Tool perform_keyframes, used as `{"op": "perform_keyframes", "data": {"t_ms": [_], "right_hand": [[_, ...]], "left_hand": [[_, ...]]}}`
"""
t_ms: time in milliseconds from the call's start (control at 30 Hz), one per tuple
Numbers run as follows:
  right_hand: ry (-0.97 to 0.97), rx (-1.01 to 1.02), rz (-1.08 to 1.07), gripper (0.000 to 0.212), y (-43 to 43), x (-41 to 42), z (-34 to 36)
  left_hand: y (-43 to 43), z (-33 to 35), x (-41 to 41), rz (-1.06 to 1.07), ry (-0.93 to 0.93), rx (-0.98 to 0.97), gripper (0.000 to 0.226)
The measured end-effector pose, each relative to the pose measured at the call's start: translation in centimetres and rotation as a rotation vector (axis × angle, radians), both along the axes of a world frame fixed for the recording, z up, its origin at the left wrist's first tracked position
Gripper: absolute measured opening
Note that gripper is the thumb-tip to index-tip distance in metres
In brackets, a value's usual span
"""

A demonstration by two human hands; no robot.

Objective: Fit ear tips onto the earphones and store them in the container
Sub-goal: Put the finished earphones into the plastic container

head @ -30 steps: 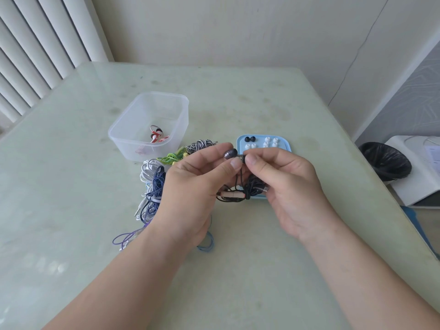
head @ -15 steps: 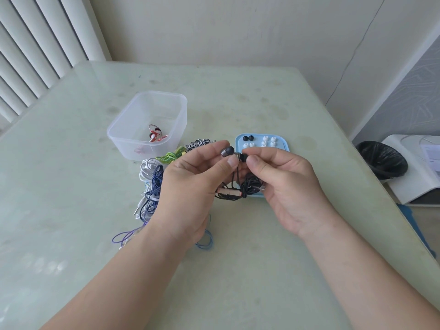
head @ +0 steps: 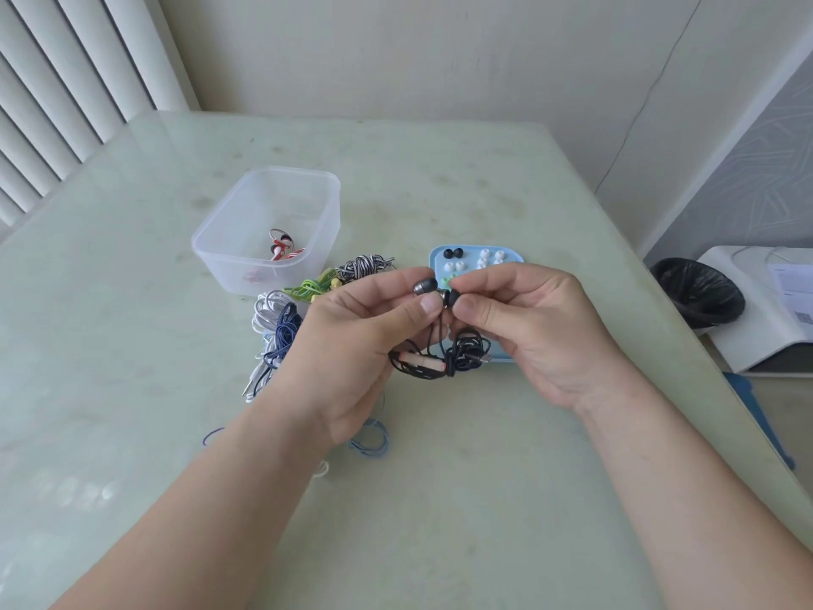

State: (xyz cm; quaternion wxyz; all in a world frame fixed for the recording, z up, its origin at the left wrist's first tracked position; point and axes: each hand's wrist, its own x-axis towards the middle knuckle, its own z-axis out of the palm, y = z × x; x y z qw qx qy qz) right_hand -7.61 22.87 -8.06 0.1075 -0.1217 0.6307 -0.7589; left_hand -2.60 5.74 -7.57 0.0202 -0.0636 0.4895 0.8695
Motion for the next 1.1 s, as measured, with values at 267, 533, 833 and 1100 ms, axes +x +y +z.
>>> {"op": "perform_keyframes", "data": {"t_ms": [267, 533, 833, 1100], "right_hand": [[-0.07, 0.065, 0.131, 0.016, 0.8, -0.1, 0.3], [-0.185, -0.047, 0.173, 0.009, 0.4, 0.0, 0.2], [-0.129, -0.058, 0.121, 0.012, 0.4, -0.1, 0.0], [0.142, 0.049, -0.014, 0.014, 0.1, 0.2, -0.2]], "left_hand": [[-0.6, 0.4, 0.1, -0.122, -0.081, -0.055, 0.036], [-0.7, 0.5, 0.2, -0.121, -0.053, -0.029, 0.031], [-0.3, 0.0, 0.4, 0.143, 0.153, -0.396, 0.025], [0.4, 0.5, 0.7, 0.061, 0.039, -0.083, 0.019]]}}
